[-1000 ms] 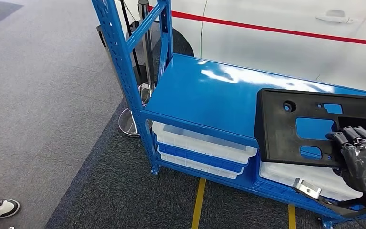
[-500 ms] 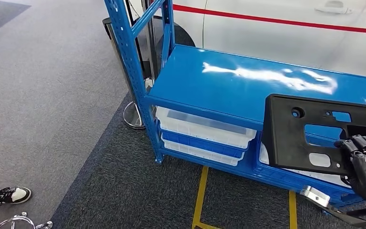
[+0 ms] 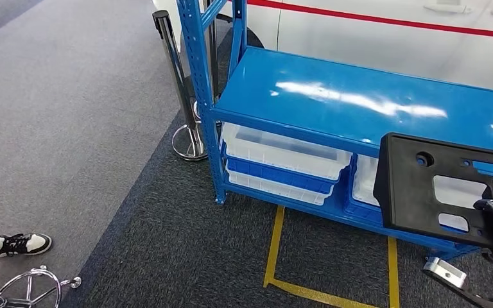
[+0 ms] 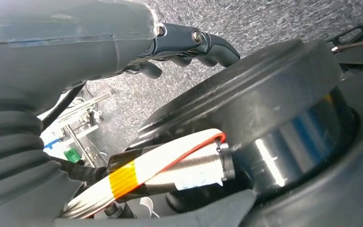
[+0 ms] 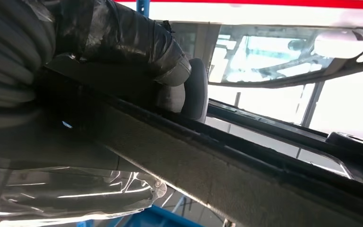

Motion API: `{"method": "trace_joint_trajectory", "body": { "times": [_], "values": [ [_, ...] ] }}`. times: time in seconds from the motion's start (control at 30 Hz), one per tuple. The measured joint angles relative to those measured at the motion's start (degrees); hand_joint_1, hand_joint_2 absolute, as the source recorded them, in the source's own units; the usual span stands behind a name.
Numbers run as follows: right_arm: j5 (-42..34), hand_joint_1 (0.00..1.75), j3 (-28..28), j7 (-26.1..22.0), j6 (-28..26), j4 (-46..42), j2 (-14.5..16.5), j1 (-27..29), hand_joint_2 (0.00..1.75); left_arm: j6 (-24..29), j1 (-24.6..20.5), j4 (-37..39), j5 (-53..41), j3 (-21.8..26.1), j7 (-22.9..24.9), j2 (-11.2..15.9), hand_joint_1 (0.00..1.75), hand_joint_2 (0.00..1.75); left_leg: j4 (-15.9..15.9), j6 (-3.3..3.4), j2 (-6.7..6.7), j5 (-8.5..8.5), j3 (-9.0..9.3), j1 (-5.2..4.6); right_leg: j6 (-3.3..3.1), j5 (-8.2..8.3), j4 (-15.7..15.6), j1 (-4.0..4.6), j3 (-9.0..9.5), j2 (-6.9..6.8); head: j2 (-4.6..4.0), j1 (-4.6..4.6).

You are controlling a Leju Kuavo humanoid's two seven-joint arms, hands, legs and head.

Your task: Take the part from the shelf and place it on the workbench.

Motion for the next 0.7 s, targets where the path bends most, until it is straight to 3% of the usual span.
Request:
{"method": "trace_joint_trajectory", "body": {
  "times": [0.07, 0.13, 0.17, 0.2, 0.27, 0.3, 0.33, 0.37, 0.4, 0.43, 0.47, 0.53, 0.57, 0.63, 0.67, 0.7],
  "values": [
    [0.0, 1.75, -0.6, -0.1, 0.1, -0.5, -0.2, 0.4, 1.75, -0.1, -0.1, 0.0, -0.1, 0.0, 0.0, 0.0, 0.0, 1.75, 0.5, -0.59, -0.08, 0.66, -0.62, -0.18, -0.66, -1.5, -3.8, 0.34, 2.07, 0.01, 0.0, -0.05],
    [0.0, 1.75, -1.0, -0.2, 0.2, -0.7, -0.3, 0.9, 1.75, -0.1, -0.1, 0.0, -0.1, 0.0, 0.0, 0.1, 0.0, 1.75, 0.7, -1.27, -0.17, 1.0, -0.96, -0.29, -1.53, -0.78, -4.1, 0.13, 1.32, -0.24, 0.0, -0.04],
    [0.0, 1.75, -1.1, -0.2, 0.3, -0.9, -0.4, 1.2, 1.75, -0.1, 0.0, 0.0, -0.1, 0.0, 0.0, 0.1, 0.0, 1.75, 1.3, -1.62, -0.2, 0.04, -1.37, -0.31, -2.02, -0.21, -4.2, -0.02, 0.77, -0.38, -0.01, -0.04],
    [-0.1, 1.75, -1.2, -0.2, 0.4, -1.1, -0.5, 1.4, 1.75, -0.1, 0.0, 0.0, -0.1, 0.0, 0.1, 0.2, 0.0, 1.75, 2.9, -1.99, -0.23, -2.01, -1.91, -0.29, -2.43, 0.45, -4.3, -0.21, 0.05, -0.52, -0.01, -0.07],
    [-0.1, 1.75, -1.4, -0.2, 0.4, -1.4, -0.6, 1.7, 1.75, -0.2, -0.1, 0.0, -0.1, 0.0, 0.1, 0.2, 0.0, 1.75, 8.7, -2.63, -0.2, -7.86, -3.07, -0.08, -2.87, 1.74, -4.3, -0.2, -1.56, -0.58, -0.01, -0.14],
    [-0.2, 1.75, -1.5, -0.2, 0.5, -1.5, -0.7, 1.9, 1.75, -0.2, -0.1, 0.0, -0.1, 0.0, 0.1, 0.2, 0.0, 1.75, 12.1, -2.84, -0.19, -9.94, -3.32, -0.01, -2.91, 2.43, -4.2, -0.12, -2.41, -0.58, -0.01, -0.15],
    [-0.2, 1.75, -1.6, -0.2, 0.5, -1.6, -0.7, 2.0, 1.75, -0.2, -0.1, 0.0, -0.1, 0.0, 0.1, 0.2, 0.0, 1.75, 14.6, -2.93, -0.19, -10.57, -3.11, 0.01, -2.91, 3.13, -4.1, -0.02, -3.3, -0.58, -0.01, -0.15],
    [-0.2, 1.75, -1.7, -0.2, 0.5, -1.6, -0.7, 2.1, 1.75, -0.2, -0.2, 0.0, -0.1, 0.0, 0.1, 0.2, 0.0, 1.75, 15.7, -2.89, -0.19, -9.8, -2.25, 0.01, -2.89, 3.83, -4.0, 0.1, -4.24, -0.57, -0.01, -0.16],
    [-0.2, 1.75, -1.7, -0.2, 0.5, -1.6, -0.7, 2.2, 1.75, -0.2, -0.2, 0.0, -0.1, 0.0, 0.1, 0.2, 0.0, 1.75, 14.9, -2.71, -0.18, -8.07, -0.61, 0.0, -2.84, 4.5, -3.8, 0.22, -5.17, -0.56, 0.0, -0.16],
    [-0.2, 1.75, -1.7, -0.2, 0.5, -1.6, -0.7, 2.3, 1.75, -0.2, -0.2, 0.0, -0.2, 0.0, 0.2, 0.2, 0.0, 1.75, 12.3, -2.4, -0.16, -6.34, 1.83, 0.0, -2.79, 5.14, -3.7, 0.34, -6.06, -0.55, 0.0, -0.17],
    [-0.2, 1.75, -1.8, -0.2, 0.5, -1.6, -0.8, 2.4, 1.75, -0.2, -0.2, 0.0, -0.2, -0.1, 0.3, 0.2, 0.0, 1.75, 8.1, -1.98, -0.14, -5.7, 4.87, -0.04, -2.69, 5.75, -3.6, 0.46, -6.78, -0.53, 0.0, -0.17],
    [-0.2, 1.75, -2.0, -0.2, 0.5, -1.8, -0.9, 2.4, 1.75, -0.2, 0.0, 0.0, -0.3, -0.2, 0.4, 0.2, 0.0, 1.75, -0.3, -1.22, -0.14, -6.65, 10.06, -0.21, -2.31, 6.99, -3.6, 0.58, -7.57, -0.56, 0.0, -0.16],
    [-0.2, 1.75, -2.1, -0.2, 0.5, -1.8, -0.9, 2.5, 1.75, -0.2, 0.1, 0.0, -0.4, -0.3, 0.4, 0.2, 0.0, 1.75, -2.8, -0.89, -0.15, -7.3, 11.25, -0.35, -2.0, 7.69, -3.8, 0.52, -7.73, -0.59, 0.0, -0.19],
    [-0.2, 1.75, -2.3, -0.2, 0.5, -2.0, -1.1, 2.6, 1.75, -0.2, 0.2, 0.0, -0.4, -0.4, 0.4, 0.1, 0.0, 1.75, -4.1, -0.28, -0.12, -6.38, 11.02, -0.39, -1.33, 8.91, -4.5, 0.34, -7.9, -0.56, 0.0, -0.23],
    [-0.2, 1.75, -2.3, -0.2, 0.5, -2.0, -1.1, 2.6, 1.75, -0.2, 0.3, 0.0, -0.4, -0.5, 0.4, 0.0, 0.0, 1.75, -4.4, 0.12, -0.02, -5.49, 10.51, -0.32, -1.08, 8.39, -4.4, 0.29, -8.16, -0.4, -0.01, -0.24],
    [-0.2, 1.75, -2.3, -0.2, 0.5, -2.0, -1.2, 2.7, 1.75, -0.2, 0.2, 0.0, -0.4, -0.5, 0.4, 0.0, 0.0, 1.75, -4.7, 0.53, 0.1, -4.53, 9.83, -0.19, -0.9, 6.56, -3.3, 0.27, -8.59, -0.21, -0.01, -0.21]
  ]
}}
